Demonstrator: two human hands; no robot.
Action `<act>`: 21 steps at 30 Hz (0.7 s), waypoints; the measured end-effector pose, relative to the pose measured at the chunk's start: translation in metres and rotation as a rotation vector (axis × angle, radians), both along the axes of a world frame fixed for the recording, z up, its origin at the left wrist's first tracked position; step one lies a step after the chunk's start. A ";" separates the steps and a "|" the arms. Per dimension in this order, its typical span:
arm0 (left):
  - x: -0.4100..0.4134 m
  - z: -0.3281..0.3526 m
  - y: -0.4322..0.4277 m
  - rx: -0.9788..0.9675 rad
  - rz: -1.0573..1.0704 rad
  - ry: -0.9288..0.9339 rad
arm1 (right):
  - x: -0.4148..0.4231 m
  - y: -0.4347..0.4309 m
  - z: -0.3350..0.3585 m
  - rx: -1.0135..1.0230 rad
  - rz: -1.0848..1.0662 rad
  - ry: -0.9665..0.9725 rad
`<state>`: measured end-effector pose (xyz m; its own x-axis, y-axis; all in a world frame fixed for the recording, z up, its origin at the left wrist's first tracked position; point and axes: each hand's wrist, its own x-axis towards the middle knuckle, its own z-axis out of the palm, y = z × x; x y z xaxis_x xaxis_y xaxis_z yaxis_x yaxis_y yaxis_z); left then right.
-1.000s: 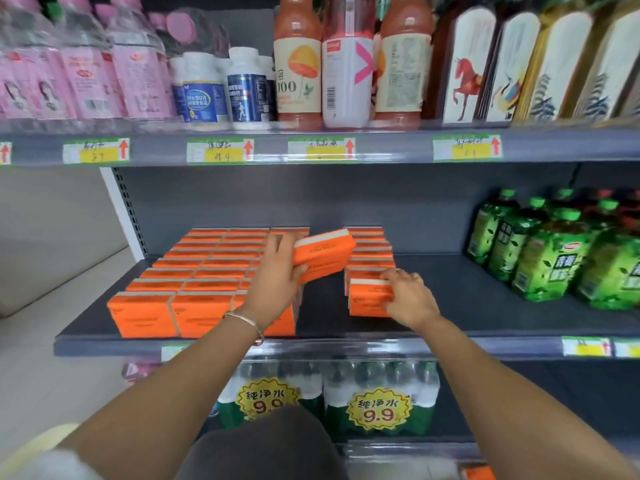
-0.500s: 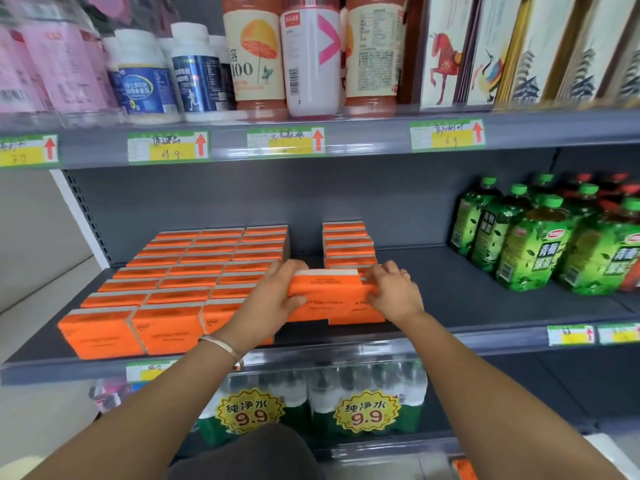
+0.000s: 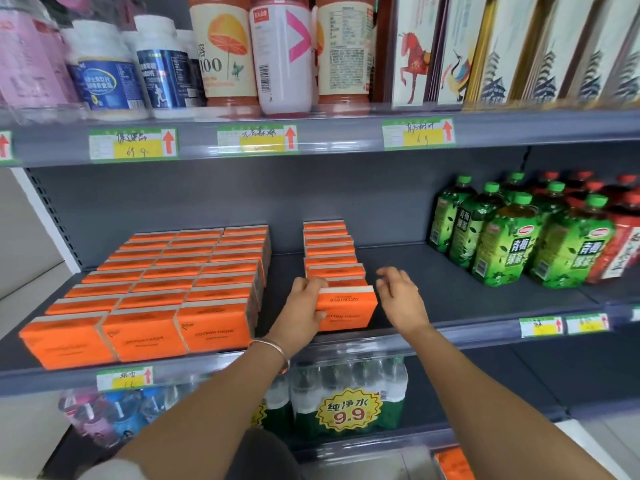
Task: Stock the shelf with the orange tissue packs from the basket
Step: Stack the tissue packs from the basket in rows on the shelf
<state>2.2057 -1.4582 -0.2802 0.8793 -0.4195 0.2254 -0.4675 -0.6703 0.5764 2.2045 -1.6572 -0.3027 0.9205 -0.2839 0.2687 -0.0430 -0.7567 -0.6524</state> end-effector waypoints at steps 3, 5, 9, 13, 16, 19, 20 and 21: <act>0.005 -0.009 -0.008 0.008 0.028 -0.015 | 0.002 0.001 -0.004 0.063 0.020 0.007; 0.007 -0.014 -0.010 0.052 0.080 -0.033 | 0.003 0.002 -0.006 0.097 0.037 0.027; 0.012 -0.018 -0.006 0.065 0.161 -0.022 | 0.006 0.009 -0.004 0.198 0.112 0.077; 0.018 -0.008 -0.007 -0.251 0.114 0.217 | 0.014 0.015 -0.002 0.411 0.143 0.120; 0.025 -0.011 -0.008 -0.411 0.000 0.352 | 0.018 0.016 -0.003 0.514 0.182 0.136; 0.035 -0.026 -0.008 -0.406 -0.011 0.391 | 0.022 0.017 -0.006 0.549 0.211 0.111; 0.036 -0.026 -0.009 -0.418 -0.004 0.397 | 0.023 0.017 -0.006 0.553 0.209 0.112; 0.036 -0.025 -0.009 -0.428 -0.008 0.394 | 0.024 0.016 -0.006 0.554 0.208 0.118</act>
<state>2.2418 -1.4671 -0.3056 0.9285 -0.3698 0.0331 -0.1671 -0.3368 0.9266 2.2286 -1.6408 -0.3085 0.9863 -0.1630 0.0250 -0.0265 -0.3062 -0.9516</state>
